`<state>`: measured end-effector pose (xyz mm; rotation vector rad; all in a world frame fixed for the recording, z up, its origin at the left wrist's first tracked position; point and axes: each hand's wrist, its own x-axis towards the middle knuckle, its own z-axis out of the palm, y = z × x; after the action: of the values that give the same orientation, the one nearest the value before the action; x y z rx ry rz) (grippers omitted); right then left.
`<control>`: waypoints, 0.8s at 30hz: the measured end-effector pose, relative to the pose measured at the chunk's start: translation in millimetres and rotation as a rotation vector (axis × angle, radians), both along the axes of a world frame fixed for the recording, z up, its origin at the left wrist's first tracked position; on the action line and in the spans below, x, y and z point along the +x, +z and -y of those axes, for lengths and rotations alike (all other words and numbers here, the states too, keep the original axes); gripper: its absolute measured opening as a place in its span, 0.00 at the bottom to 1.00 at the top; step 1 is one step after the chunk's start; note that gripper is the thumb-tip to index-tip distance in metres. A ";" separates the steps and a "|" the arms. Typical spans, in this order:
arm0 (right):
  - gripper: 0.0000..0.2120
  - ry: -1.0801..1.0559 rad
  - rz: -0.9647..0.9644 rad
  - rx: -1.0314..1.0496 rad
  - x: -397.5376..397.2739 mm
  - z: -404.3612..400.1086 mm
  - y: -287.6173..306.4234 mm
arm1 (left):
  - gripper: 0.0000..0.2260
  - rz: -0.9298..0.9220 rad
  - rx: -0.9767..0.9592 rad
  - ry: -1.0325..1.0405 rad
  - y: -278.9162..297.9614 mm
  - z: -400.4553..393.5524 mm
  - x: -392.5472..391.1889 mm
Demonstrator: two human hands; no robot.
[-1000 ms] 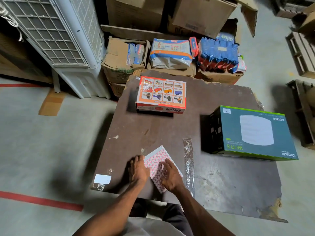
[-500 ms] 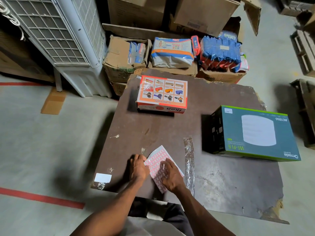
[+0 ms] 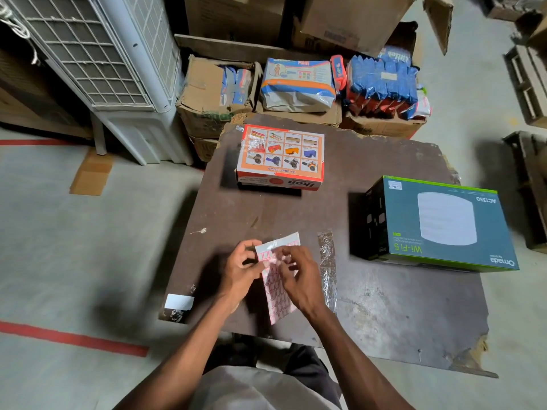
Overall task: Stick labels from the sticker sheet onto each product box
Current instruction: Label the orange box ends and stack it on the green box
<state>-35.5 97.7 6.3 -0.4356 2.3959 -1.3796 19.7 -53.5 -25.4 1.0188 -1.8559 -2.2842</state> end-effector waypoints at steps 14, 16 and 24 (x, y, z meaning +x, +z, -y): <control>0.11 0.052 -0.306 -0.002 -16.7 14.9 67.6 | 0.04 -0.155 0.127 0.059 77.3 0.7 -11.1; 0.10 0.042 -0.306 0.001 -18.0 15.6 71.3 | 0.06 -0.167 0.121 0.027 80.2 1.9 -12.1; 0.08 -0.008 -0.239 -0.013 -23.8 14.2 80.0 | 0.09 -0.208 0.086 -0.055 84.2 10.3 -11.1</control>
<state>-59.3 83.5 86.2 -0.6276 2.5799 -1.4175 8.6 -63.9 58.8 0.7139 -1.7393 -2.4132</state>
